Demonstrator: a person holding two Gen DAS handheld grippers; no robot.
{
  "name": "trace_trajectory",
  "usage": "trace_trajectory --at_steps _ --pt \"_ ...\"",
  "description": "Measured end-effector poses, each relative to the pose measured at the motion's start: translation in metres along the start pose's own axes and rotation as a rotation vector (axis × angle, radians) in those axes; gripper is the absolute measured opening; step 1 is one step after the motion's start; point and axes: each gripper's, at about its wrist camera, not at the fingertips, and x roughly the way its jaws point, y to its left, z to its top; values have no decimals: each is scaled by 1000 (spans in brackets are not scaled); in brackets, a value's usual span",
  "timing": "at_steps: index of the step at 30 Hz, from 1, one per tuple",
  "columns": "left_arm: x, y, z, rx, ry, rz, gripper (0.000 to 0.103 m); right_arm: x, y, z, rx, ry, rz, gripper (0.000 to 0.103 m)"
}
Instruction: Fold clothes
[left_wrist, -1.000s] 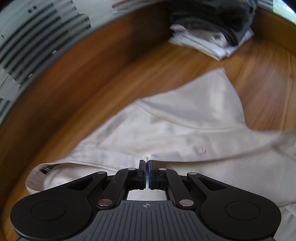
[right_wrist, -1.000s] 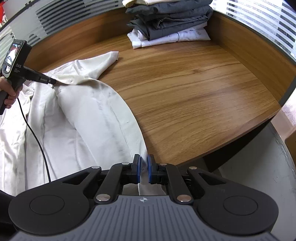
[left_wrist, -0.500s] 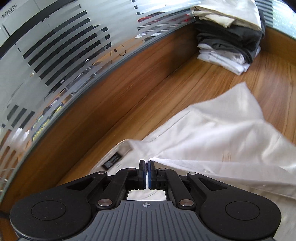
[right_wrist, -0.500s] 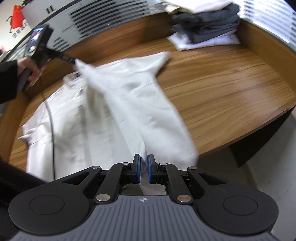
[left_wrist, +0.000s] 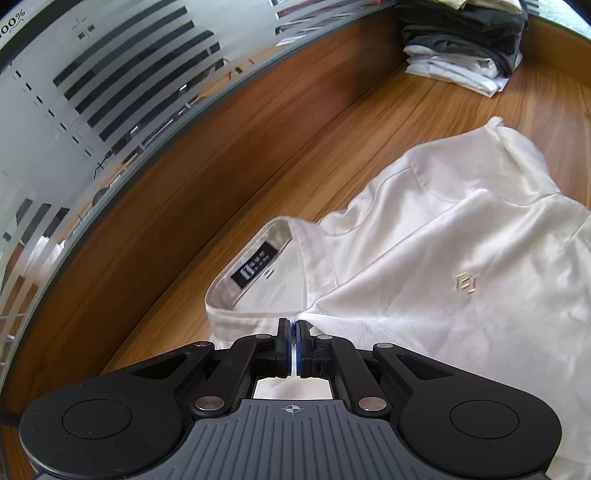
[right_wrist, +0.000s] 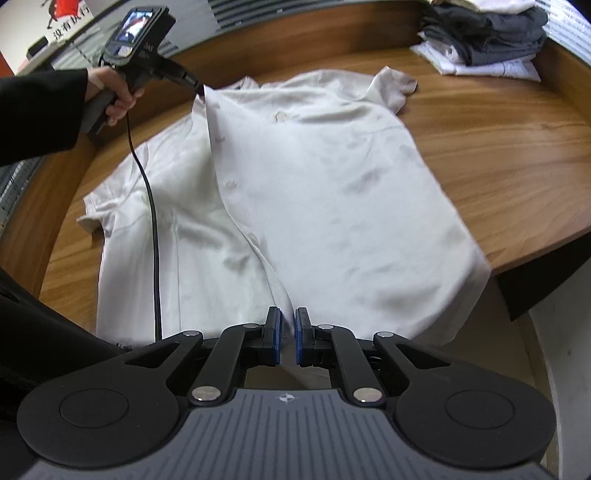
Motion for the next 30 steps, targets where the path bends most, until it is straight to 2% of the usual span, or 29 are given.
trace_trajectory --at_steps 6,10,11,13,14,17,19,21,24,26,30 --pt "1 7 -9 -6 11 10 5 -1 3 -6 7 11 24 9" --pt "5 7 -15 -3 50 4 7 -8 -3 -2 -5 8 -2 10" --pt "3 7 -17 -19 54 -4 9 -10 -6 1 -5 0 -14 11" --pt "-1 9 -23 -52 61 -20 21 -17 -15 9 -5 -13 -38 12" --pt "-3 10 -25 -68 65 -28 22 -20 -20 14 -8 -21 -53 14" --pt "-14 11 -32 -121 68 -48 25 -24 -42 33 -35 -29 -91 18" --pt "-23 12 -35 -160 72 -59 31 -24 -59 47 -54 -30 -111 20" --pt "-34 10 -41 -194 72 -62 31 -18 -79 64 -69 -24 -116 20" --pt "-52 3 -55 -246 85 -54 33 -1 -109 93 -87 -12 -98 21" --pt "-63 -2 -66 -287 105 -21 35 14 -126 115 -99 -2 -80 22" --pt "-80 -9 -98 -419 169 15 39 46 -155 166 -136 2 -40 26"
